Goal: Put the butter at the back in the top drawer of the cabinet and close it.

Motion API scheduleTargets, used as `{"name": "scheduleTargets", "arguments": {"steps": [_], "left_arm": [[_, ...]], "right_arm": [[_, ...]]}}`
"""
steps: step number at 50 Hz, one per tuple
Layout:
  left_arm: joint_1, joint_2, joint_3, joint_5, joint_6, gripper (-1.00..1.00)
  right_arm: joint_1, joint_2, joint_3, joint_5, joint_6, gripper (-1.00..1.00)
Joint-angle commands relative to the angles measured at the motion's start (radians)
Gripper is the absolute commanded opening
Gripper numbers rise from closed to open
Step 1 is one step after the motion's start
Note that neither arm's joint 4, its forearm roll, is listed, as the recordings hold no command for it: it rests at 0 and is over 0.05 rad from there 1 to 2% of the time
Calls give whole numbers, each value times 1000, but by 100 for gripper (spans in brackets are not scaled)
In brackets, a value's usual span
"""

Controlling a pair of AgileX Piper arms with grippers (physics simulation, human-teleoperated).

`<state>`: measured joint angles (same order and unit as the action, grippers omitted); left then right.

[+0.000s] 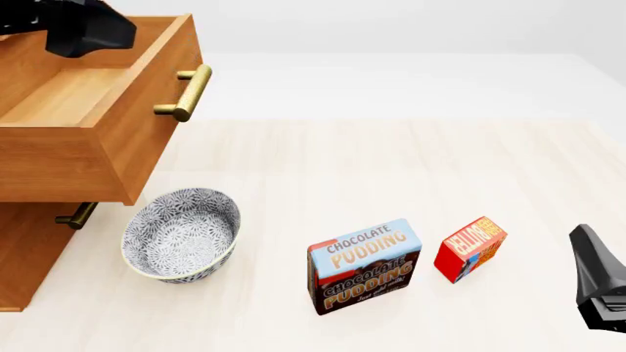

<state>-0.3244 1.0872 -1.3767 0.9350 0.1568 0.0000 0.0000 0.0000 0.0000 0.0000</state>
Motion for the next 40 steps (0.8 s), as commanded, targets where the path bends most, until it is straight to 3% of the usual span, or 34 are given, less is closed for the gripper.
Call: {"name": "scheduleTargets", "arguments": {"steps": [1, 40], "left_arm": [[-31, 3, -35, 9, -1, 100], [-221, 99, -102, -20, -17, 100]], "right_arm": [[0, 0, 0, 0, 0, 100], [0, 0, 0, 0, 0, 100]]}}
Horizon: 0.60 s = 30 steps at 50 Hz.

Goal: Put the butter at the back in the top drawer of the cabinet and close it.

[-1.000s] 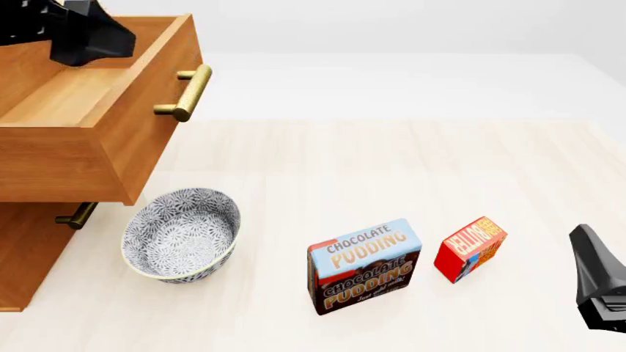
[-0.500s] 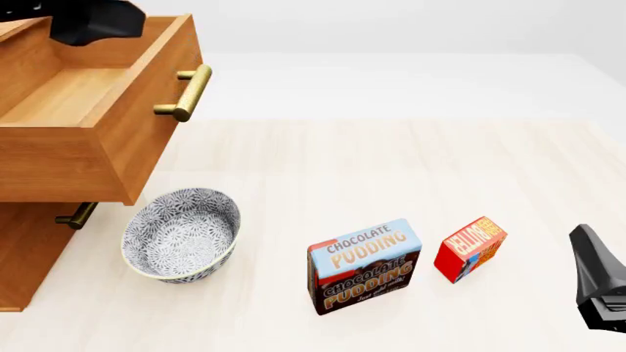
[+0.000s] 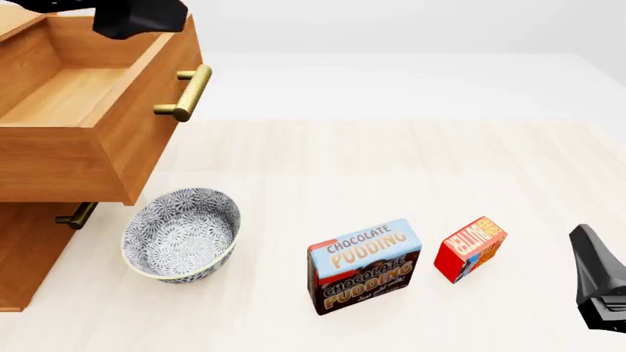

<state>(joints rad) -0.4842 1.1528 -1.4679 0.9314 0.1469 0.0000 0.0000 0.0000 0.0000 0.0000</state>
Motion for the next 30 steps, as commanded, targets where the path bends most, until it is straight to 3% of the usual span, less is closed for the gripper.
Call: {"name": "scheduleTargets", "arguments": {"steps": [1, 12, 30], "left_arm": [[-67, 38, -14, -17, -7, 100], [-152, 102, -33, -37, -36, 100], [-210, 173, -19, -97, -36, 100]], "right_arm": [[0, 0, 0, 0, 0, 100], [0, 0, 0, 0, 0, 100], [0, 0, 0, 0, 0, 100]]}}
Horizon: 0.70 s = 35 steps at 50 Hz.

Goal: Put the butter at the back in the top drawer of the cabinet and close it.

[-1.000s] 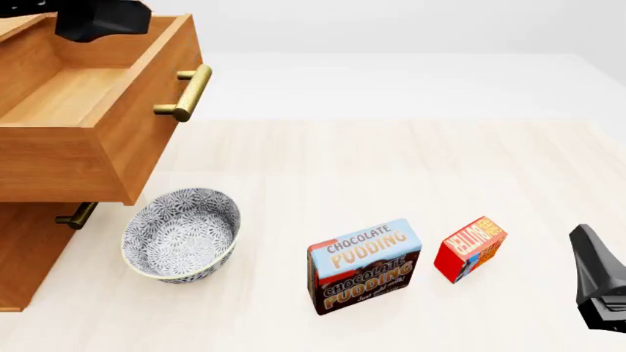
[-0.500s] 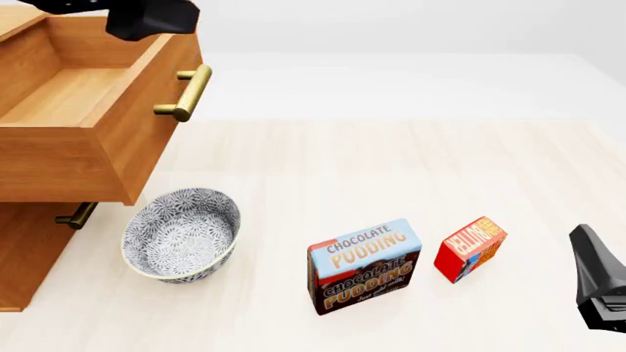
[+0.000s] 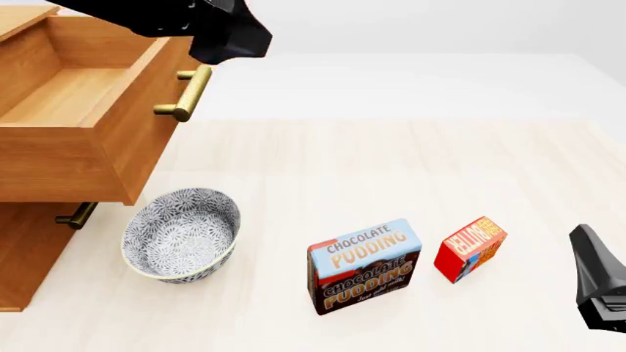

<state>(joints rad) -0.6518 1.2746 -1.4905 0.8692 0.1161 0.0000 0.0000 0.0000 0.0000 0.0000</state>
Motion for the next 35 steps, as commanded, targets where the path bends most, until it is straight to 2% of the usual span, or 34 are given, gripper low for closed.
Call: {"name": "scheduleTargets", "arguments": {"steps": [1, 15, 35], "left_arm": [[-45, 57, 4, -39, -4, 100], [-81, 128, -12, -69, -12, 100], [-101, 216, -88, -53, 45, 100]], "right_arm": [[0, 0, 0, 0, 0, 100], [0, 0, 0, 0, 0, 100], [0, 0, 0, 0, 0, 100]]}}
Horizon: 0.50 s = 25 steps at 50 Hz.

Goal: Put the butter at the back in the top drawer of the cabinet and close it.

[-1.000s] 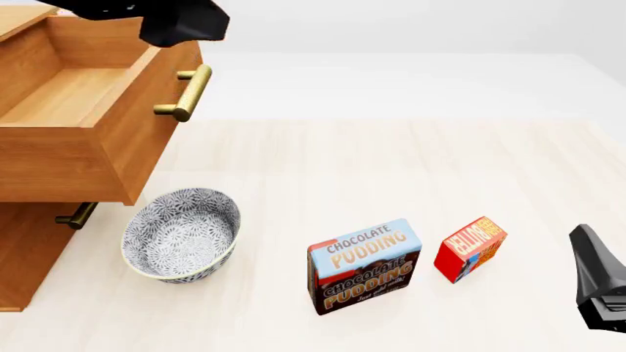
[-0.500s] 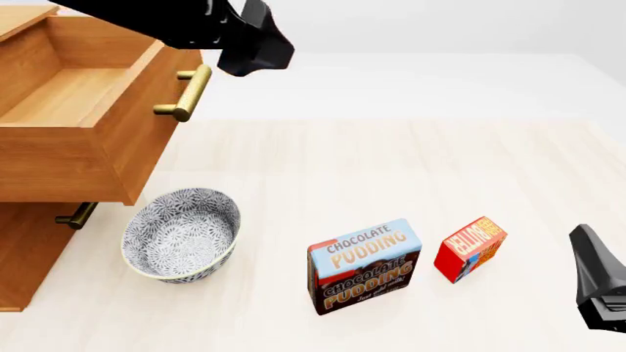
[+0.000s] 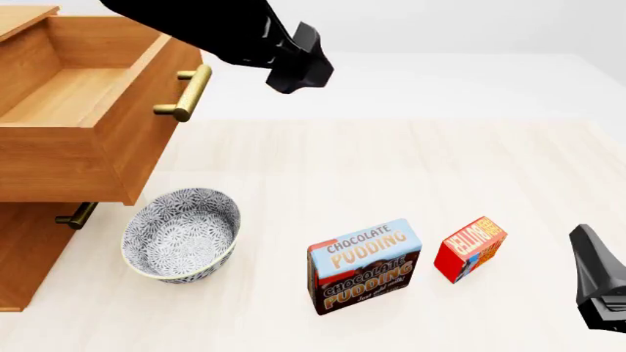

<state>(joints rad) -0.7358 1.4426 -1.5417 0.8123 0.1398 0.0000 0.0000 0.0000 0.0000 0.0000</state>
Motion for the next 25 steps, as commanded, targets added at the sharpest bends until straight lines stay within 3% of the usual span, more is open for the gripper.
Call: {"name": "scheduleTargets", "arguments": {"steps": [1, 25], "left_arm": [[-19, 55, -40, 5, 25, 100], [-72, 189, -126, 22, 65, 100]], "right_arm": [[0, 0, 0, 0, 0, 100], [0, 0, 0, 0, 0, 100]]}}
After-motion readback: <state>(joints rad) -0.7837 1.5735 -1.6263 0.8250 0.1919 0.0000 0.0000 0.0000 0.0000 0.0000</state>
